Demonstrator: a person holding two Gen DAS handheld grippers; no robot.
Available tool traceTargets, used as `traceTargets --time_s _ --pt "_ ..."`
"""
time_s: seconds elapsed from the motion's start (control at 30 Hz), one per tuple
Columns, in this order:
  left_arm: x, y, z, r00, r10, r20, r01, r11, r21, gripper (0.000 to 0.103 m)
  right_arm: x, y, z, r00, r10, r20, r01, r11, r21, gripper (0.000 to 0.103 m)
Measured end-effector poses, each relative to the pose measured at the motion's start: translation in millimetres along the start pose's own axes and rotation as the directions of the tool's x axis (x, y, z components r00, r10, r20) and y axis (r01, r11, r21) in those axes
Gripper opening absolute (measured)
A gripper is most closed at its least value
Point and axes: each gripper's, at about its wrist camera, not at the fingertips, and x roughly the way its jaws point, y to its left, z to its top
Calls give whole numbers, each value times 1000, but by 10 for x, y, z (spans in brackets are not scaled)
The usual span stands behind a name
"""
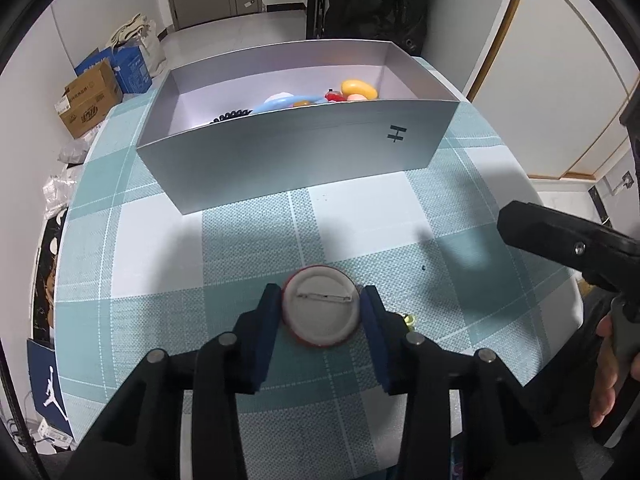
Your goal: Organize jewelry
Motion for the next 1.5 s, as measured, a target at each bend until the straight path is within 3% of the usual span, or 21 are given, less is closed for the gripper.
traceTargets --time_s 0.13,0.47,0.7,0.87,1.07,1.23,1.4,1.5 --pt "-7 92 40 999 -34 -1 34 998 -43 29 2 3 -3 1000 -4 -4 4 1000 -2 95" --pt "-57 336 55 995 -101 -2 99 982 -158 29 34 101 -67 1000 2 -24 -3 999 -48 95" --pt "-295 539 121 976 -199 91 216 941 -261 29 106 411 -217 998 16 -61 -27 982 -185 95" --pt "-431 641 137 963 -224 148 260 919 -297 29 207 581 -324 996 2 -94 -26 968 -251 92" --pt "-522 666 116 955 -227 190 277 913 -300 29 302 793 -375 995 -71 -67 42 930 -365 81" --pt "-577 730 110 955 -217 203 270 918 -291 29 424 945 -470 989 -137 -58 95 883 -459 56" --pt "-630 756 91 956 -199 214 254 928 -272 29 470 1066 -548 980 -198 -17 158 830 -536 42" --pt "-628 764 84 956 -201 212 256 928 -272 29 469 1083 -544 981 -192 -13 154 823 -547 34"
